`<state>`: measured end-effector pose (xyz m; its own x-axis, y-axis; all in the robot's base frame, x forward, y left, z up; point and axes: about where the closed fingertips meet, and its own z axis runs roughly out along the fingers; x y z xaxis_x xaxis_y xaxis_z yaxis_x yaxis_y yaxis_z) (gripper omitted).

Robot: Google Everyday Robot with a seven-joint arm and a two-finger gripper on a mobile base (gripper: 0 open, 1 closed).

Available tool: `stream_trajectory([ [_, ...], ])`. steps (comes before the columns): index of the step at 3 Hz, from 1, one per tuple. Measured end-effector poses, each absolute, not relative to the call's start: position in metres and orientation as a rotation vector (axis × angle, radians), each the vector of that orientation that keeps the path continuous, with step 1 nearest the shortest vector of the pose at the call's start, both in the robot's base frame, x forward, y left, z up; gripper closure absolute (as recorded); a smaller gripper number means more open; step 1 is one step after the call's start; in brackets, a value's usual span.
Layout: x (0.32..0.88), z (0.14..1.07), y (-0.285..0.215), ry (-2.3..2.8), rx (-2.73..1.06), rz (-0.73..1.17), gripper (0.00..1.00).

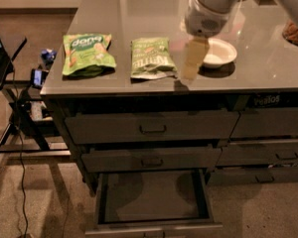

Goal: Place green jalapeno chip bag into bottom drawer

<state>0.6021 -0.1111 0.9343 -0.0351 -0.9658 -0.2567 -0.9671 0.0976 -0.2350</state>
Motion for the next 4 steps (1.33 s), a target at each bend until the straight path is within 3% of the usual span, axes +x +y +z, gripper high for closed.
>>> stream_trajectory([
  [2, 0.674, 0.926, -0.054, 1.962, -1.991, 0.038, 0.0],
  [4, 0.684, 0.929, -0.036, 1.918, -1.992, 0.035, 0.0],
])
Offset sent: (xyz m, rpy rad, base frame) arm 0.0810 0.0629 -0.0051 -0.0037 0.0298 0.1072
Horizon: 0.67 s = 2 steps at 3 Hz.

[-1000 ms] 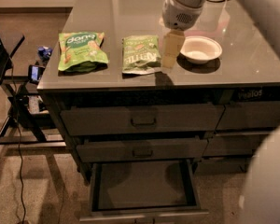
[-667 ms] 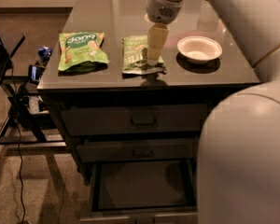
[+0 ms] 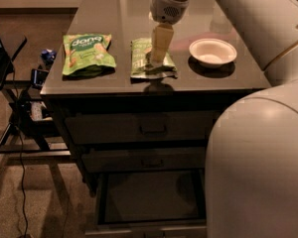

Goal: Place green jalapeno chip bag into bottom drawer

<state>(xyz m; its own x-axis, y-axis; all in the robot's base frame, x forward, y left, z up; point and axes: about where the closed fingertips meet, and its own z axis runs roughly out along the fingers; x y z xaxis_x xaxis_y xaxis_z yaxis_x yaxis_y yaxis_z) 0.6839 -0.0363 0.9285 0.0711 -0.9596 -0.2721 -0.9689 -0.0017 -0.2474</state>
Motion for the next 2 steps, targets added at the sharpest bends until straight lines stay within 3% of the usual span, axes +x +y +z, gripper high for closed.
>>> stream_trajectory([
  [2, 0.695, 0.909, -0.036, 1.889, -2.006, 0.05, 0.0],
])
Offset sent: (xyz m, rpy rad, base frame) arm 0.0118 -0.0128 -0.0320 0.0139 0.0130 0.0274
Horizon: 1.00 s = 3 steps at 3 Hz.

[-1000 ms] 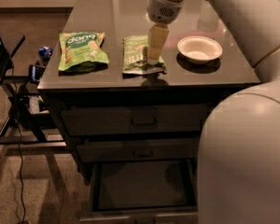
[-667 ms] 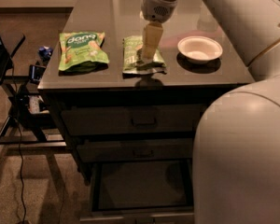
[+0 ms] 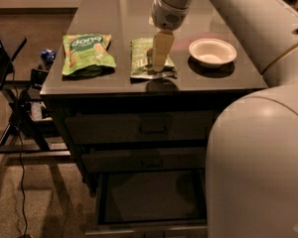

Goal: Place green jalapeno chip bag into bottom drawer

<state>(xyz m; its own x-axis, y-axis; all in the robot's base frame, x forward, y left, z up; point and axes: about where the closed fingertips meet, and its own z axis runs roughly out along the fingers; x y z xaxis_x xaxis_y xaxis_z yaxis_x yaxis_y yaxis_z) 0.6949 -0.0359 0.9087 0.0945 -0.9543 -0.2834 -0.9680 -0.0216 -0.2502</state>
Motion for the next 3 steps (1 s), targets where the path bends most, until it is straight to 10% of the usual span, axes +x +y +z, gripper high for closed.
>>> stream_trajectory([
  [3, 0.717, 0.873, -0.046, 1.926, -2.016, 0.111, 0.0],
])
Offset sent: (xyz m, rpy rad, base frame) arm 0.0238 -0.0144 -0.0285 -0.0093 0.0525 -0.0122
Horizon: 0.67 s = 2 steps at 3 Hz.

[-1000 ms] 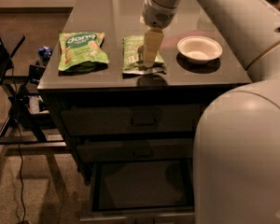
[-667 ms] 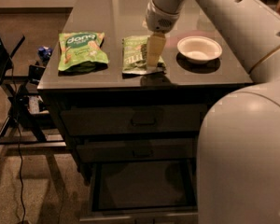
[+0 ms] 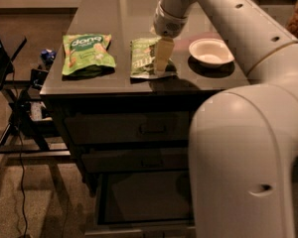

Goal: Place green jalapeno chip bag into bottom drawer

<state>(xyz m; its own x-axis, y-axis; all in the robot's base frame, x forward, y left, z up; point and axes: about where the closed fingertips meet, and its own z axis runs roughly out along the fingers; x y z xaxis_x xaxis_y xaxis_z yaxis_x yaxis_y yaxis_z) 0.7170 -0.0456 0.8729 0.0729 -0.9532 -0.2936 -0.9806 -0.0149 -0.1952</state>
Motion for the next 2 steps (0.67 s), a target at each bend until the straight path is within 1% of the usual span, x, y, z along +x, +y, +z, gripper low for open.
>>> stream_trajectory([
  [2, 0.747, 0.871, -0.03, 1.932, -2.007, 0.141, 0.0],
])
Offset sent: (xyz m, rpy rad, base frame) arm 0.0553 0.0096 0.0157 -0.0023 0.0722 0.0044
